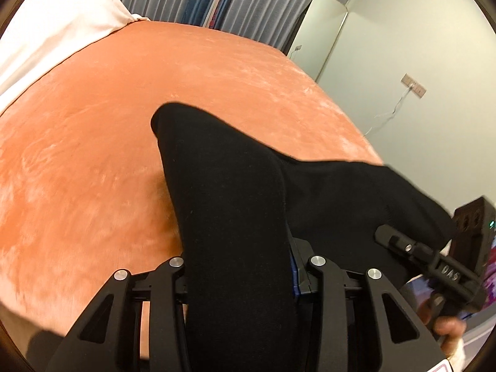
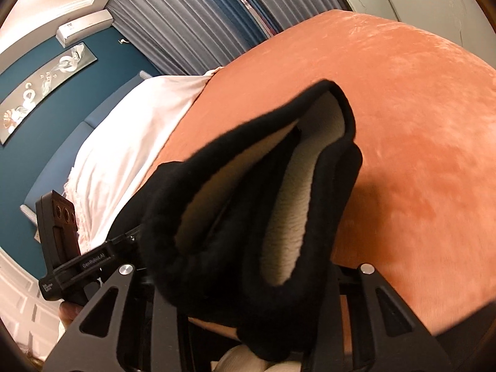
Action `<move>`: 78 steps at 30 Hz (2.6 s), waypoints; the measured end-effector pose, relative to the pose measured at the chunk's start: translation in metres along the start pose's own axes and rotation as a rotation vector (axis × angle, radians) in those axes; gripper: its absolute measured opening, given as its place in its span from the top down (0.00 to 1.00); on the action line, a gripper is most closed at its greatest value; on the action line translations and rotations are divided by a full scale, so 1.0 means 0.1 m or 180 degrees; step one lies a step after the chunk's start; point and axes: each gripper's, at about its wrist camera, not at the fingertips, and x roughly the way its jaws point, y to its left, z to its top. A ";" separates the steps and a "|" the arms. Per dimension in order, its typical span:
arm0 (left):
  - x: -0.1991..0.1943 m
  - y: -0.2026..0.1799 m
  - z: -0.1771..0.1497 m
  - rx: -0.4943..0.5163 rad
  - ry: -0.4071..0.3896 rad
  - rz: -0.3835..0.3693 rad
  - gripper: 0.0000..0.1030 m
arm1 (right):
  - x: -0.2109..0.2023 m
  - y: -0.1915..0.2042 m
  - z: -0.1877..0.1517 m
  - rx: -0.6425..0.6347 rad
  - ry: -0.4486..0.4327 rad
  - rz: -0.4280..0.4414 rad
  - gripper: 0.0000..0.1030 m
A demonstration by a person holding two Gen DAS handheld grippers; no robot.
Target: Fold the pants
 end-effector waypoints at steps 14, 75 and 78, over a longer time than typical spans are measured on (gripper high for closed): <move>-0.51 -0.54 1.90 0.0560 -0.1315 0.0113 0.65 | 0.10 0.83 2.08 -0.0885 -0.0965 0.0414 0.69; 0.86 0.08 1.56 0.0651 -0.0692 0.1425 0.11 | 1.25 0.47 1.31 -0.1371 -0.0917 -0.1240 0.05; 0.90 0.14 1.61 0.0634 -0.0745 0.1529 0.11 | 1.32 0.40 1.33 -0.1330 -0.0974 -0.1186 0.05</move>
